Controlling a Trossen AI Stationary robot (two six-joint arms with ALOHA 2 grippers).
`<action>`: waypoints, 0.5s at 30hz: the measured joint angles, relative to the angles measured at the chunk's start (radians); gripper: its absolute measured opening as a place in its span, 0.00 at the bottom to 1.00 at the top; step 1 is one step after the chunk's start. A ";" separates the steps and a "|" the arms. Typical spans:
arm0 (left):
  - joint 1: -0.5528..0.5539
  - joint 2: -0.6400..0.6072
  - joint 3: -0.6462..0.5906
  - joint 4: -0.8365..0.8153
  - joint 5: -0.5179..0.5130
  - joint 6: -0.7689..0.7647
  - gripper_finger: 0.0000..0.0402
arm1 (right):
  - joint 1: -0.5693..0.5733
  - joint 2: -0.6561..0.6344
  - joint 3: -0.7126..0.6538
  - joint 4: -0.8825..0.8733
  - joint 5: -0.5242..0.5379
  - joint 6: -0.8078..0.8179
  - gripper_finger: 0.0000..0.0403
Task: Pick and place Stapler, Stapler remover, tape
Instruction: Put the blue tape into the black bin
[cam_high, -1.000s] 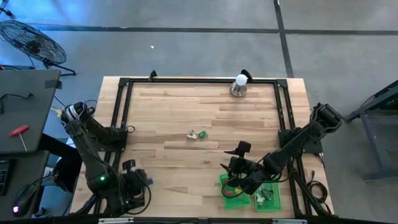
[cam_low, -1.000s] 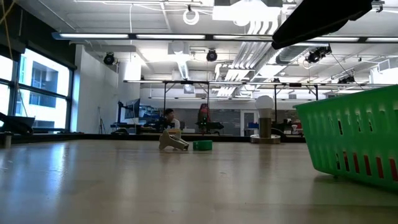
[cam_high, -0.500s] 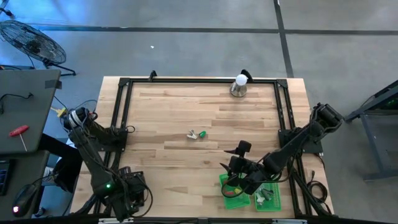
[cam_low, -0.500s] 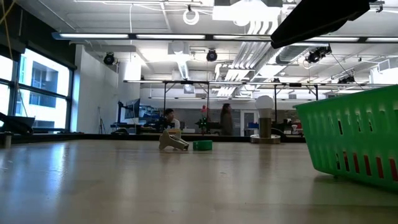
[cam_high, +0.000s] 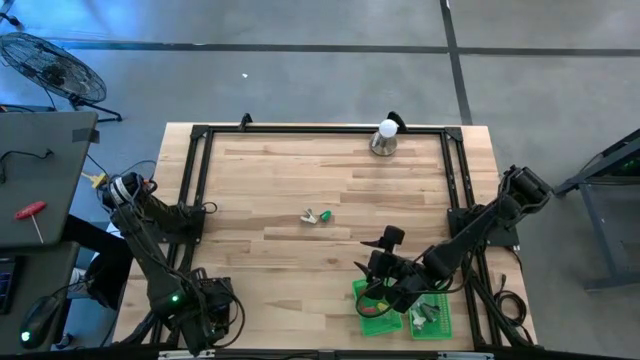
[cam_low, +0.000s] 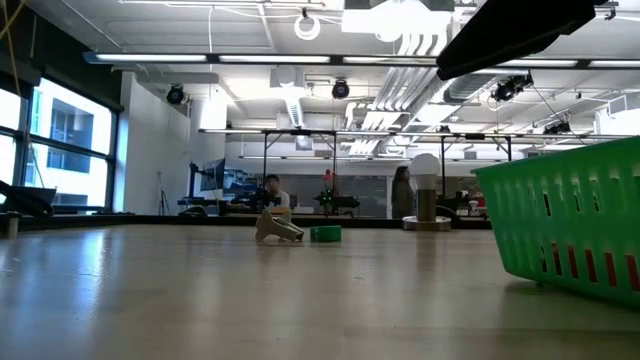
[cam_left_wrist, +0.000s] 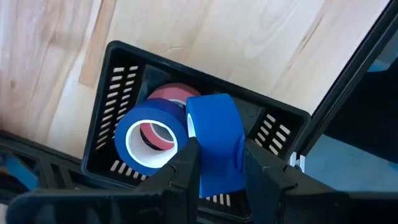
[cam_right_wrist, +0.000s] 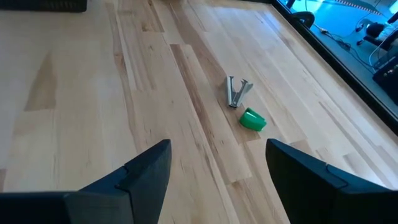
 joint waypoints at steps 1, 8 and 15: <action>0.000 0.000 0.000 -0.003 0.000 -0.002 0.21 | 0.000 0.000 -0.001 0.002 0.000 0.000 0.63; 0.000 0.000 0.000 -0.056 0.005 -0.059 0.21 | 0.000 0.000 -0.060 0.017 0.003 0.059 0.63; 0.000 0.000 0.000 -0.074 -0.002 -0.078 0.21 | 0.000 0.000 -0.108 0.063 0.003 0.089 0.63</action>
